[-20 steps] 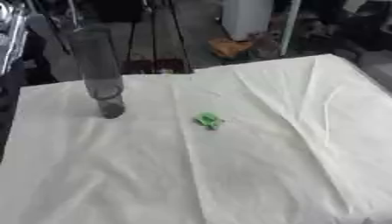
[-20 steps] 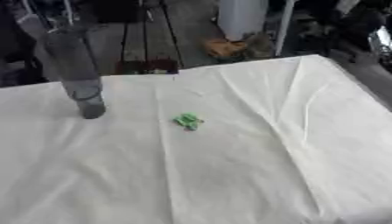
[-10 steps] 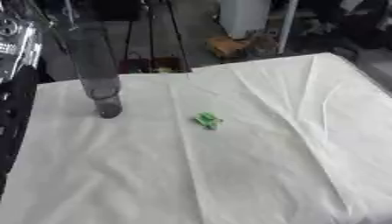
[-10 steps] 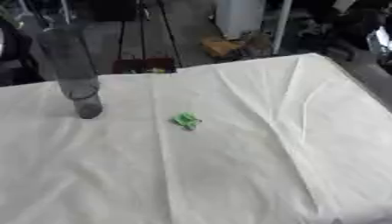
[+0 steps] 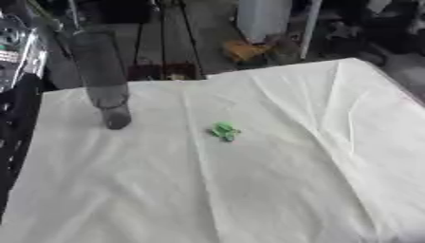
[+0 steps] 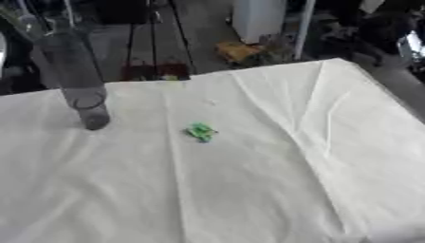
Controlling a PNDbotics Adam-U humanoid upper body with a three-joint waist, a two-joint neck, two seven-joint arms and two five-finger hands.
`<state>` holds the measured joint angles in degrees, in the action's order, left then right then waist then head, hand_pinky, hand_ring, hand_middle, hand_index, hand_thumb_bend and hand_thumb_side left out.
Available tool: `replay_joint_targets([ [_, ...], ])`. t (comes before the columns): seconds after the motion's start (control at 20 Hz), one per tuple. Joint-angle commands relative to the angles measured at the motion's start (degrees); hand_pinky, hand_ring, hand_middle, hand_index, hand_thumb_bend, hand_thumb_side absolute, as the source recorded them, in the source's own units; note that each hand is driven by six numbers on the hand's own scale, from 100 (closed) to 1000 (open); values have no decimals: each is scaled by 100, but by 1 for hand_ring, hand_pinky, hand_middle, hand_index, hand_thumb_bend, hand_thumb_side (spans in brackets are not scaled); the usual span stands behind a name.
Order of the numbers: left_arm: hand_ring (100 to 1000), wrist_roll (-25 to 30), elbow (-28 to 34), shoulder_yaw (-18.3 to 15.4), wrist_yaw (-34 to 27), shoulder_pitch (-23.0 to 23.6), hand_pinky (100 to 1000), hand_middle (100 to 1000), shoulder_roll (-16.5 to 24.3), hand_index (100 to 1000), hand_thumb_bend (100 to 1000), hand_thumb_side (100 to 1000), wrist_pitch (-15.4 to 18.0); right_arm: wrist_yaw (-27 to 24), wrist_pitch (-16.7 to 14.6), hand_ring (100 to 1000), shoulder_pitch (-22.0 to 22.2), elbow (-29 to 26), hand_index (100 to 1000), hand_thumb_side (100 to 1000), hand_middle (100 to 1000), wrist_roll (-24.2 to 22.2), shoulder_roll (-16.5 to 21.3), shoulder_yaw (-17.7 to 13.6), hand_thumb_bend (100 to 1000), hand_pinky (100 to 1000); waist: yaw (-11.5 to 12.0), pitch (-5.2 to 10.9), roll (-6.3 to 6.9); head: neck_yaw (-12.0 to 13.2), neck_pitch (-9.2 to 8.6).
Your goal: Arrange flowers into the vase.
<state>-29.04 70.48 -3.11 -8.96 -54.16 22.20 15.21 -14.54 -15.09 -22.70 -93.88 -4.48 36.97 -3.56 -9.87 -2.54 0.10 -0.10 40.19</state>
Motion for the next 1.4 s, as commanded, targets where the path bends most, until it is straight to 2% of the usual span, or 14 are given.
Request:
replay_joint_targets([
  [0.05, 100, 14, 51, -40, -8, -132, 100, 100, 117, 155, 694, 442, 46, -57, -6, 839, -94, -49, 954, 491, 878, -18, 100, -60, 177, 795, -23, 47, -18, -3, -55],
  [0.75, 100, 49, -427, -63, -476, -174, 100, 100, 89, 156, 688, 460, 597, -73, -18, 838, -138, -50, 954, 493, 877, -50, 68, -60, 176, 796, -279, -74, -28, 4, -182],
  [0.85, 100, 59, -499, -55, -475, -178, 100, 100, 109, 157, 693, 471, 530, -74, -15, 838, -142, -48, 954, 494, 877, -56, 65, -58, 176, 796, -287, -84, -18, 1, -187],
  [1.2, 100, 118, -933, -50, -273, -257, 100, 100, 198, 173, 708, 513, -35, -74, -6, 837, -145, -43, 954, 496, 875, -78, 56, -50, 173, 797, -304, -92, 33, -17, -187],
  [1.4, 100, -24, -1203, -77, 16, -323, 100, 100, 253, 215, 748, 541, -230, -73, -4, 837, -139, -40, 954, 496, 875, -88, 58, -49, 173, 797, -321, -72, 65, -24, -183],
])
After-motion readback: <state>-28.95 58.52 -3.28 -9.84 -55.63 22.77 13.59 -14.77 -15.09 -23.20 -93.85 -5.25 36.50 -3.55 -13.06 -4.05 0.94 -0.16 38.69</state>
